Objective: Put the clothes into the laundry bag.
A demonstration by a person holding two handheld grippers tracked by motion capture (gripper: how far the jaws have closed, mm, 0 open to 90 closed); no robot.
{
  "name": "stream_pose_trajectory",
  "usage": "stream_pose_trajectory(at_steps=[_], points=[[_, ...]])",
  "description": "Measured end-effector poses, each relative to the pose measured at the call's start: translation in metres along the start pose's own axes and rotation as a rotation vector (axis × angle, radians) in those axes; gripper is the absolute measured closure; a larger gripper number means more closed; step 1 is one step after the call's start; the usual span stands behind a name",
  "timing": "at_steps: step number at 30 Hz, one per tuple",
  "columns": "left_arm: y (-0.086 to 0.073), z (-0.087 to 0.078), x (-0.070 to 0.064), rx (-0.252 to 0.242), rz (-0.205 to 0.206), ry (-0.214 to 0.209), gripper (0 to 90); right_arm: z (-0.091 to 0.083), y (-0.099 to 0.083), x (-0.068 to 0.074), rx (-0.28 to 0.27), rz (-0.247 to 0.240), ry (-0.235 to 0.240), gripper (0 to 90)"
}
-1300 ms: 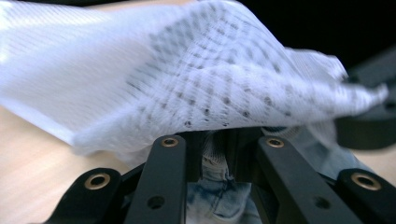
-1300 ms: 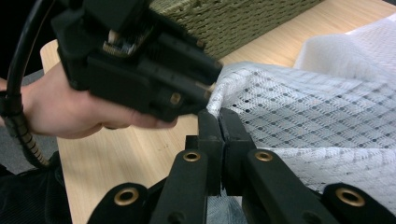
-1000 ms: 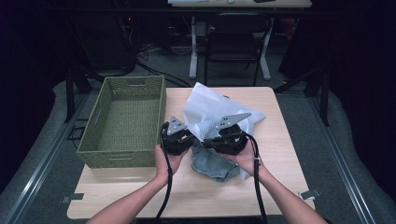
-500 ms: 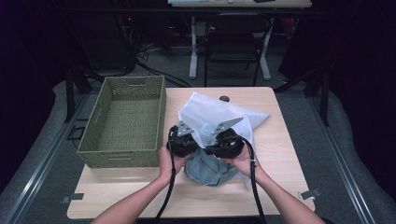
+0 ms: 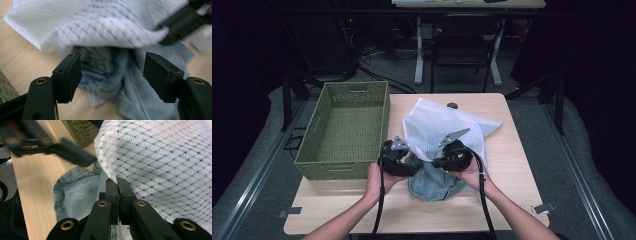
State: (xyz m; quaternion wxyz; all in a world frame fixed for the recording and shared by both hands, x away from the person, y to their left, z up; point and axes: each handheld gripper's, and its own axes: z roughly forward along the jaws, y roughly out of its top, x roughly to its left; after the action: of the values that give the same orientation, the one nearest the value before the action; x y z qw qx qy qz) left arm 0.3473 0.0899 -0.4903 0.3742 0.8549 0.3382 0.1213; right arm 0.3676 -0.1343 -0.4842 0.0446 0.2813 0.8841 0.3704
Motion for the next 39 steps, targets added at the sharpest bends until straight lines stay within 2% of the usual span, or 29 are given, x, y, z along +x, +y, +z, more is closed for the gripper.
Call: stream_pose_trajectory(at_steps=[1,2,4,8,11,12,15,16,19,20,21,22,23,25,27,29,30,31,32,33,34,36,37,39], points=[[0.000,0.000,0.000,0.000,0.000,0.000,28.0,0.000,0.000,0.000,0.000,0.000,0.000,89.1],[-0.006,-0.005,-0.006,0.008,0.005,-0.022,26.2,0.001,0.000,0.000,-0.002,-0.002,-0.002,89.0],[-0.016,-0.006,-0.014,0.017,-0.004,-0.029,23.1,0.001,0.000,0.000,0.000,-0.001,-0.001,89.0],[-0.036,0.003,-0.024,0.098,0.009,-0.052,18.9,0.001,0.000,0.000,0.002,0.000,-0.005,88.9],[-0.047,0.017,-0.028,0.139,0.007,-0.055,18.8,0.001,0.000,0.001,0.003,0.002,-0.007,88.9],[-0.048,0.020,-0.028,0.146,0.018,-0.053,20.0,0.001,0.000,0.001,0.001,0.001,-0.006,88.9],[-0.048,0.028,-0.029,0.144,0.034,-0.041,28.8,0.002,0.000,0.002,0.002,-0.003,-0.006,88.9],[-0.048,0.036,-0.029,0.123,0.022,-0.018,32.8,0.003,0.001,0.002,0.003,-0.001,-0.005,88.9],[-0.046,0.046,-0.030,0.099,0.033,-0.026,55.9,0.004,0.001,0.003,0.001,0.000,0.000,89.0],[-0.045,0.049,-0.031,0.097,0.036,-0.041,64.8,0.003,0.001,0.004,-0.004,-0.002,-0.002,89.1],[-0.045,0.049,-0.031,0.097,0.036,-0.041,68.9,0.003,0.001,0.004,-0.004,-0.002,-0.002,89.1],[-0.045,0.050,-0.031,0.076,0.025,-0.043,74.1,0.001,0.002,0.006,-0.014,-0.013,0.007,89.1],[-0.043,0.054,-0.033,0.046,0.027,-0.051,76.2,0.000,0.002,0.007,-0.023,-0.012,0.006,89.1],[-0.040,0.055,-0.034,0.001,0.007,-0.059,78.0,-0.002,0.003,0.008,-0.031,-0.017,0.015,89.1],[-0.034,0.055,-0.034,-0.052,-0.003,-0.049,78.6,-0.006,0.005,0.009,-0.055,-0.010,0.027,89.1],[-0.026,0.054,-0.033,-0.116,-0.038,-0.045,78.8,-0.011,0.007,0.012,-0.072,-0.017,0.030,89.1],[-0.021,0.053,-0.033,-0.142,-0.042,-0.039,78.9,-0.014,0.008,0.013,-0.087,-0.015,0.031,89.2],[-0.021,0.053,-0.033,-0.142,-0.042,-0.039,78.9,-0.017,0.009,0.014,-0.093,-0.019,0.035,89.1],[-0.010,0.050,-0.031,-0.199,-0.053,-0.027,79.0,-0.020,0.009,0.014,-0.100,-0.018,0.033,89.1],[-0.010,0.050,-0.031,-0.199,-0.053,-0.027,78.9,-0.020,0.009,0.014,-0.100,-0.018,0.033,89.1],[-0.001,0.048,-0.028,-0.250,-0.080,-0.004,78.9,-0.024,0.008,0.014,-0.112,-0.011,0.041,89.2],[0.006,0.048,-0.024,-0.275,-0.091,0.023,78.9,-0.028,0.007,0.012,-0.127,0.000,0.041,89.1],[0.006,0.048,-0.024,-0.275,-0.091,0.023,78.9,-0.028,0.007,0.012,-0.127,0.000,0.041,89.1],[0.010,0.052,-0.017,-0.285,-0.085,0.071,78.9,-0.032,0.004,0.008,-0.126,0.024,0.039,89.1]])
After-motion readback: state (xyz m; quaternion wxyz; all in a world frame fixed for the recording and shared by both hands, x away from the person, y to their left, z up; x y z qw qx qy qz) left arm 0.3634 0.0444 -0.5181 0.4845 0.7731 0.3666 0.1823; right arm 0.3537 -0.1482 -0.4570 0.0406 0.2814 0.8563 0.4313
